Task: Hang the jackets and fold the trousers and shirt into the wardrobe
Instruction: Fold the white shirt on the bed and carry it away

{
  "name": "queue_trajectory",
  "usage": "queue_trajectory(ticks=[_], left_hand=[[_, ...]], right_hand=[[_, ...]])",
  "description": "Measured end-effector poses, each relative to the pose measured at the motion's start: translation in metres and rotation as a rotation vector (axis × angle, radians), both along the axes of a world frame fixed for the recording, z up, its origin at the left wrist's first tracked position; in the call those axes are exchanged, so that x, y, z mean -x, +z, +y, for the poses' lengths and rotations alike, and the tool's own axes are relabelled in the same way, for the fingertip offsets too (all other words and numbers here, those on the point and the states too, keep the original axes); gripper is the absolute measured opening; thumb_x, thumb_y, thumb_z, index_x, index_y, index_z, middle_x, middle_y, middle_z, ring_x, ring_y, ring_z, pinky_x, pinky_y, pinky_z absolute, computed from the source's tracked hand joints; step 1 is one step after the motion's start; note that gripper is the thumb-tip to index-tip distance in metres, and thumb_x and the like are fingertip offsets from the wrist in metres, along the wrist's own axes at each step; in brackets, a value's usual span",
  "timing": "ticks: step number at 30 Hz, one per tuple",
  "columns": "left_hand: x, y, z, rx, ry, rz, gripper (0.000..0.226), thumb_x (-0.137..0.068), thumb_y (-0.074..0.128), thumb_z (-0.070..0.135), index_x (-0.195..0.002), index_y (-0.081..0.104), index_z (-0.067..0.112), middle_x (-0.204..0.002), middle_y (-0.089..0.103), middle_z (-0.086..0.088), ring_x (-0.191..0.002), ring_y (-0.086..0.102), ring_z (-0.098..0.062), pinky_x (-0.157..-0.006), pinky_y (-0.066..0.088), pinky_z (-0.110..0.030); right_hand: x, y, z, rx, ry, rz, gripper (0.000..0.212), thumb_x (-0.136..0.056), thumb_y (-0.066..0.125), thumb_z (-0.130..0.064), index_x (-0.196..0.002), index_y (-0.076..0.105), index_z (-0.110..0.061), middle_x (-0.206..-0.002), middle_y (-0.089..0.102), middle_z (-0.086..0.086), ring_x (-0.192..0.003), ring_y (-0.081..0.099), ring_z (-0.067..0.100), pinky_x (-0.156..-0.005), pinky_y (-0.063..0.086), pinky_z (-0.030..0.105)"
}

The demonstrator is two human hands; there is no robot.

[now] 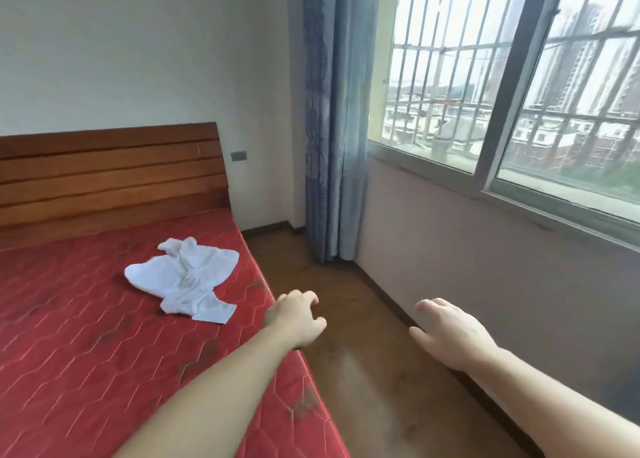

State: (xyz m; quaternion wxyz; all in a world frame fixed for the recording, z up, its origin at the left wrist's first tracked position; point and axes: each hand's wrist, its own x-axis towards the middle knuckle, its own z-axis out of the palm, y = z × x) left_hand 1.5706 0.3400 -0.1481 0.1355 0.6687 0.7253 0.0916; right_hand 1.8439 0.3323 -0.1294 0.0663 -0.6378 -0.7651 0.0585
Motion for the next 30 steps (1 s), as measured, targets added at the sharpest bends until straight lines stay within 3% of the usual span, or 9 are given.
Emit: queue_trajectory(ticks=[6,10,17,24,27,30], left_hand=[[-0.043,-0.008,0.074,0.041,0.269,-0.012,0.045,-0.084,0.054,0.041,-0.128,0.055,0.032,-0.129,0.054,0.005,-0.121,0.051,-0.021,-0.095,0.046,-0.036],[-0.049,-0.014,0.111,0.059,0.381,-0.029,0.043,-0.083,0.054,0.040,-0.125,0.056,0.030,-0.128,0.054,0.005,-0.117,0.053,-0.021,-0.093,0.048,-0.035],[-0.018,-0.055,0.156,0.089,0.598,-0.057,0.044,-0.084,0.056,0.041,-0.128,0.054,0.031,-0.133,0.053,0.006,-0.120,0.052,-0.019,-0.096,0.046,-0.034],[0.050,-0.121,0.258,0.097,0.769,-0.161,0.045,-0.085,0.058,0.038,-0.129,0.056,0.028,-0.128,0.056,0.001,-0.117,0.053,-0.021,-0.092,0.046,-0.032],[0.080,-0.127,0.286,0.119,0.832,-0.198,0.049,-0.086,0.059,0.035,-0.134,0.053,0.026,-0.131,0.055,-0.001,-0.119,0.054,-0.023,-0.094,0.047,-0.033],[0.118,-0.118,0.312,0.105,0.897,-0.193,0.050,-0.086,0.058,0.035,-0.134,0.052,0.026,-0.130,0.056,0.000,-0.115,0.057,-0.024,-0.087,0.048,-0.032]], right_hand=[[-0.065,0.004,0.116,-0.043,0.241,-0.045,0.044,-0.091,0.046,-0.053,-0.128,0.047,-0.031,-0.128,0.050,-0.014,-0.111,0.054,0.012,-0.082,0.039,0.024],[-0.066,0.006,0.185,-0.035,0.375,-0.014,0.048,-0.091,0.047,-0.052,-0.134,0.047,-0.030,-0.132,0.050,-0.012,-0.116,0.053,0.012,-0.092,0.043,0.028],[0.007,-0.026,0.292,0.042,0.599,-0.029,0.052,-0.090,0.049,-0.053,-0.137,0.044,-0.030,-0.133,0.050,-0.012,-0.119,0.052,0.012,-0.094,0.043,0.028],[0.107,-0.086,0.439,0.129,0.746,-0.086,0.053,-0.088,0.052,-0.052,-0.135,0.046,-0.029,-0.130,0.052,-0.010,-0.114,0.056,0.014,-0.092,0.046,0.029],[0.151,-0.101,0.487,0.180,0.825,-0.161,0.055,-0.088,0.049,-0.050,-0.139,0.041,-0.032,-0.132,0.050,-0.010,-0.117,0.054,0.015,-0.093,0.044,0.030],[0.207,-0.096,0.532,0.184,0.888,-0.169,0.057,-0.087,0.048,-0.050,-0.141,0.038,-0.033,-0.131,0.050,-0.010,-0.119,0.052,0.014,-0.095,0.043,0.031]])
